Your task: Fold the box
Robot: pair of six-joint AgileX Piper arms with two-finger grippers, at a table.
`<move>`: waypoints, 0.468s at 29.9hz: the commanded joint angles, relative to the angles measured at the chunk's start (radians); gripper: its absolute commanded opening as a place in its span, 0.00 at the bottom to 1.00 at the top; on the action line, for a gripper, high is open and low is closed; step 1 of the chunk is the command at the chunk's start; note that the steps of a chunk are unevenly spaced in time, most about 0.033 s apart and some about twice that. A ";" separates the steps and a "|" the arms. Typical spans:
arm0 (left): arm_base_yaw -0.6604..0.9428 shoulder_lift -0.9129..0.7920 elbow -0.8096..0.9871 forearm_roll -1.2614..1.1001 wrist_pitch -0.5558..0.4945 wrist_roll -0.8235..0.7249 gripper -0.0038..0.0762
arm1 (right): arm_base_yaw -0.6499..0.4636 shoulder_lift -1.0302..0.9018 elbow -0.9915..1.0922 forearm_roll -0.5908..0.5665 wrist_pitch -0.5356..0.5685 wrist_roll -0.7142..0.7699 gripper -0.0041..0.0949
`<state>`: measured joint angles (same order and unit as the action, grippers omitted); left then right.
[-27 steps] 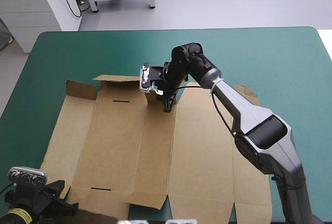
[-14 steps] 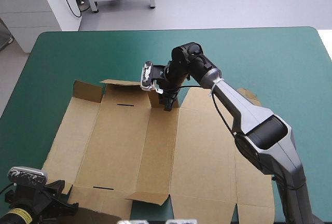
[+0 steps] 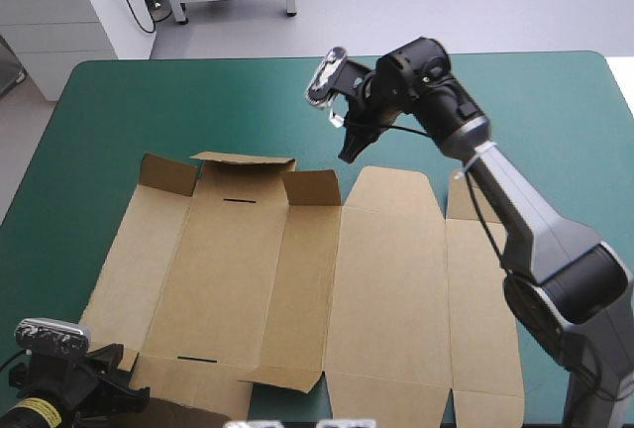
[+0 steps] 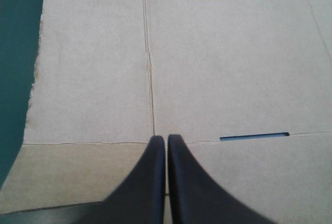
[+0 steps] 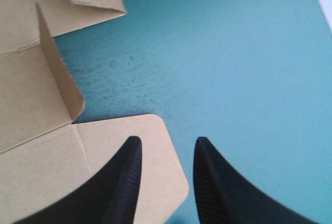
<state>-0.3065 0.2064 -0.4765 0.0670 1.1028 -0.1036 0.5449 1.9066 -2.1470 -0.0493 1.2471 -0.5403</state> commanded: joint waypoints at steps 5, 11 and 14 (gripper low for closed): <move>0.000 0.036 -0.049 0.019 -0.061 -0.084 0.04 | -0.101 -0.232 -0.003 -0.085 -0.002 0.239 0.25; 0.000 0.174 -0.178 0.068 -0.077 -0.084 0.04 | -0.175 -0.414 0.246 -0.085 -0.002 0.294 0.13; 0.000 0.282 -0.277 0.091 -0.077 -0.088 0.04 | -0.215 -0.508 0.408 -0.087 -0.006 0.310 0.11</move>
<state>-0.3065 0.3870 -0.6511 0.1299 1.0954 -0.1785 0.3661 1.5116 -1.8409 -0.1205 1.2503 -0.2476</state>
